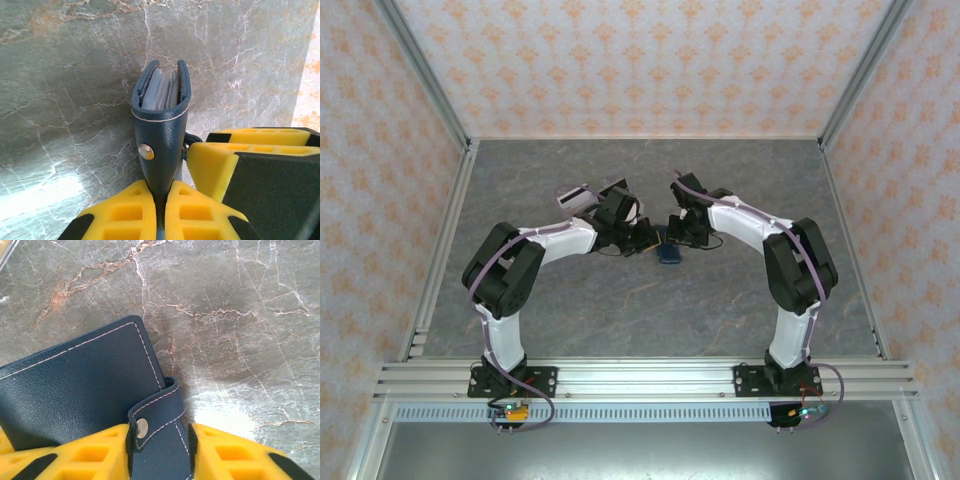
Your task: Take the credit cards out of the card holder
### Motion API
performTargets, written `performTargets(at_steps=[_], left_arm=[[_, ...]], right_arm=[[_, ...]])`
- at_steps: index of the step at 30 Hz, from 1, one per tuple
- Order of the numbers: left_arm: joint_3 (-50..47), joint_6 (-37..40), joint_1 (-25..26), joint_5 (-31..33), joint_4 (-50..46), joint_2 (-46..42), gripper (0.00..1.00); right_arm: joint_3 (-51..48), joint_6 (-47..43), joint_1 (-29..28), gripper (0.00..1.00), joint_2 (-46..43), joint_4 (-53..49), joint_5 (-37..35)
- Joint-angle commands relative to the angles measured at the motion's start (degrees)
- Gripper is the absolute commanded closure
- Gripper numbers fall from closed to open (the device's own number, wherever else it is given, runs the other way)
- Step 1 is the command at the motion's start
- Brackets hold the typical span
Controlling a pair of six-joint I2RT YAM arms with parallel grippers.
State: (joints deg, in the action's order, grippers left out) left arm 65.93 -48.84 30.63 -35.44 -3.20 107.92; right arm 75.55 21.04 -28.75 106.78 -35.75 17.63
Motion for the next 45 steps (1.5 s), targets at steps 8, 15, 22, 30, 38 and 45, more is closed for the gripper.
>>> performTargets(at_steps=[8,15,22,30,38,45], left_arm=[[2.01,4.71,-0.53,2.74,-7.29,-2.82,1.00],[3.20,5.69,-0.55,3.72,-8.00,-2.48,1.00],[3.67,5.67,-0.57,2.81,-9.63,-1.70,1.00],[3.08,4.54,-0.24,4.12,-8.63,-2.07,0.85],[1.38,5.15,-1.14,11.17,-10.12,-5.96,0.47],[-1.61,5.84,-3.25,19.08,-12.44,-12.90,0.28]], right_arm=[[-0.98,0.24,0.89,0.74,0.04,0.53,-5.34],[-2.05,-0.43,0.86,0.68,-0.91,4.12,0.78],[-3.65,0.13,0.84,0.75,-0.52,5.67,1.13],[-3.57,-1.38,0.84,0.84,0.73,5.24,0.61],[-4.70,-3.49,0.89,0.97,-5.69,5.42,-3.64],[-4.67,-4.70,0.24,0.97,-9.93,5.66,2.09]])
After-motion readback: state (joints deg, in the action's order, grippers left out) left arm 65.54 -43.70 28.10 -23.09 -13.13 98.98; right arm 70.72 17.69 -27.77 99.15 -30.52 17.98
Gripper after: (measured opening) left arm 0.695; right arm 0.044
